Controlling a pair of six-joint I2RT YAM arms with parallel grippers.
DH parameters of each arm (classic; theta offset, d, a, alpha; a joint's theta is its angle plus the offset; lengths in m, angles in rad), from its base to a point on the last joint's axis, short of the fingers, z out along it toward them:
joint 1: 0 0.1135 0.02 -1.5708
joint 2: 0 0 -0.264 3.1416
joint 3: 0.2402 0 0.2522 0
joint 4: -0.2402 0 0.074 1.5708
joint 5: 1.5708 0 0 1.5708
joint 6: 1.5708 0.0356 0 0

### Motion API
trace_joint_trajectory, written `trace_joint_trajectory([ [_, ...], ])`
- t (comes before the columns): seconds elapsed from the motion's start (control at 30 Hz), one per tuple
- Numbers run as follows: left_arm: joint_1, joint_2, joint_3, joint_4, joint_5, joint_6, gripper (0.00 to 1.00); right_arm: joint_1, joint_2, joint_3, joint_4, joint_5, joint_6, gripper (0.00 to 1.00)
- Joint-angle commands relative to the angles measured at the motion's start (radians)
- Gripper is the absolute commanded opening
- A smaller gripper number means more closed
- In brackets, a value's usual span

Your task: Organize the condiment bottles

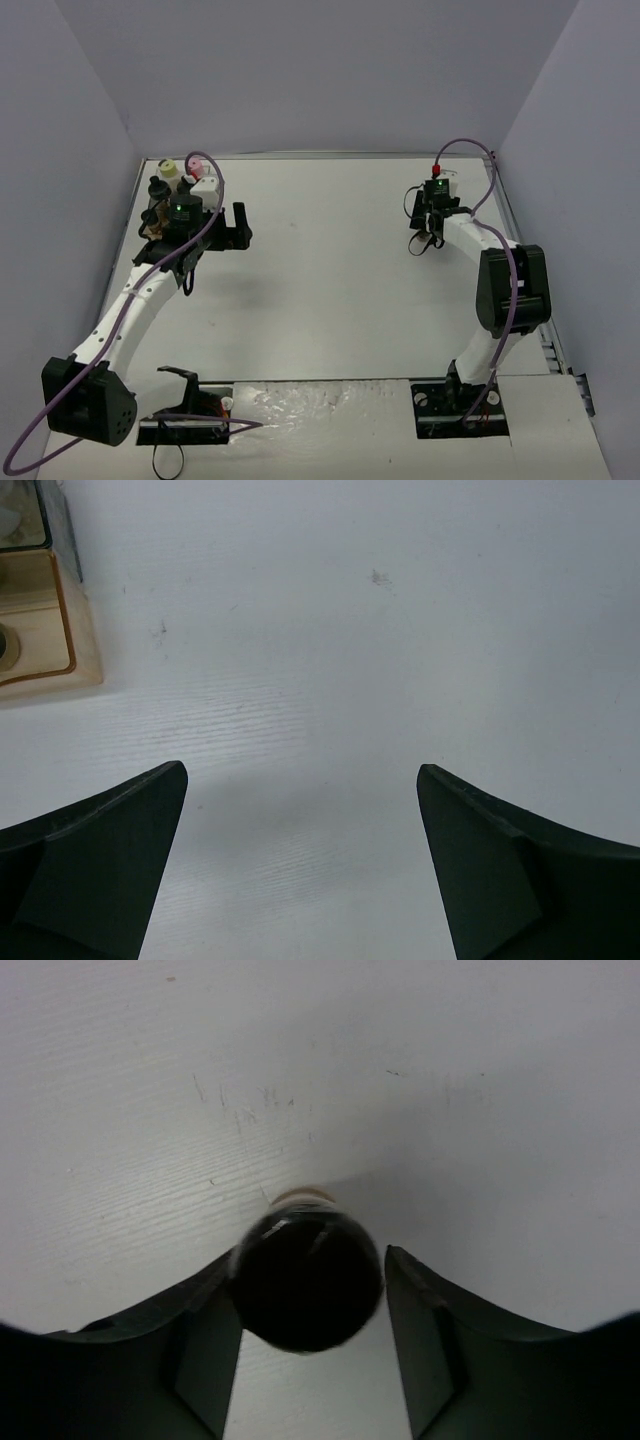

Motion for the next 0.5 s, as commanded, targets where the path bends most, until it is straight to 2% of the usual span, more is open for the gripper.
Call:
trace_joint_trajectory([
  [0.0, -0.002, -0.034, 0.041, 0.074, 0.007, 0.039, 0.97, -0.007, 0.015, 0.054, 0.106, -0.018, -0.059, 0.44],
  [0.17, -0.002, -0.03, 0.037, 0.072, 0.008, 0.021, 0.97, -0.002, 0.05, 0.046, 0.143, -0.106, -0.092, 0.17],
  [0.27, -0.002, -0.031, 0.037, 0.075, 0.011, 0.02, 0.97, 0.026, 0.033, 0.025, 0.18, -0.164, -0.093, 0.13],
  [0.33, -0.002, -0.03, 0.04, 0.077, 0.012, 0.017, 0.97, 0.127, 0.012, 0.026, 0.185, -0.182, -0.109, 0.1],
  [0.47, -0.002, -0.029, 0.039, 0.077, 0.017, 0.015, 0.97, 0.312, 0.015, 0.07, 0.177, -0.24, -0.125, 0.09],
])
